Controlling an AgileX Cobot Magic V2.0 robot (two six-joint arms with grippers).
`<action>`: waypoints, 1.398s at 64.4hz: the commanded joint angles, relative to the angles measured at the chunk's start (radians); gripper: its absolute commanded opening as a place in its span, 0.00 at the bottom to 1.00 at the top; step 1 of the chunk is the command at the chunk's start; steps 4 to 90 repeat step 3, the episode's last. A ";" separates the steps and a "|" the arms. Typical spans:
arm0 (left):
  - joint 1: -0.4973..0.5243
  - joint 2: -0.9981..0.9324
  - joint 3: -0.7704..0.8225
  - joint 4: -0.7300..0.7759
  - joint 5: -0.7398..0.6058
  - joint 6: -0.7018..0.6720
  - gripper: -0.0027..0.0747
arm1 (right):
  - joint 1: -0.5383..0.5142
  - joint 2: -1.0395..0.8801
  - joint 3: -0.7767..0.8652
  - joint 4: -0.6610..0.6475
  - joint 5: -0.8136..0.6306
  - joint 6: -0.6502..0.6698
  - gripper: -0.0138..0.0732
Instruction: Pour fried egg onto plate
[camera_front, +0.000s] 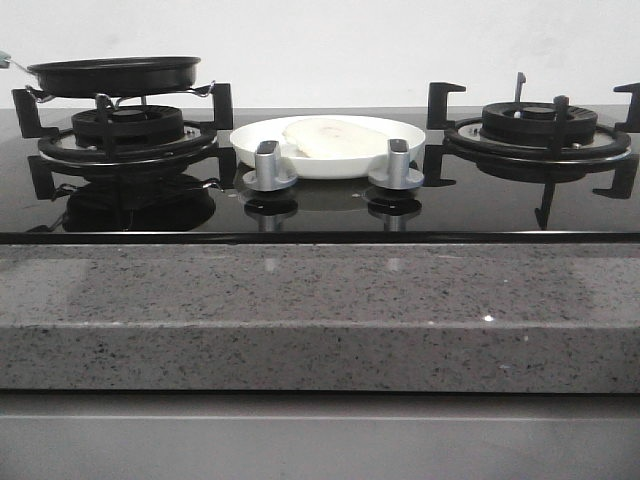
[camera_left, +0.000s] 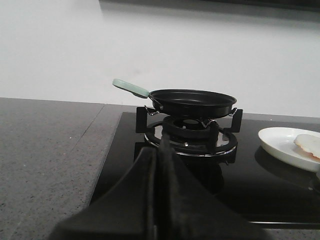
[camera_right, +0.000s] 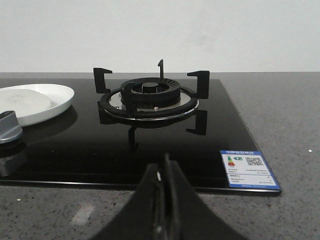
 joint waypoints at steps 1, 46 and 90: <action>0.001 -0.017 0.006 -0.007 -0.085 -0.007 0.01 | -0.006 -0.019 -0.004 0.000 -0.092 -0.009 0.08; 0.001 -0.017 0.006 -0.007 -0.085 -0.007 0.01 | -0.006 -0.019 -0.004 0.000 -0.092 -0.009 0.08; 0.001 -0.017 0.006 -0.007 -0.085 -0.007 0.01 | -0.006 -0.019 -0.004 0.000 -0.092 -0.009 0.08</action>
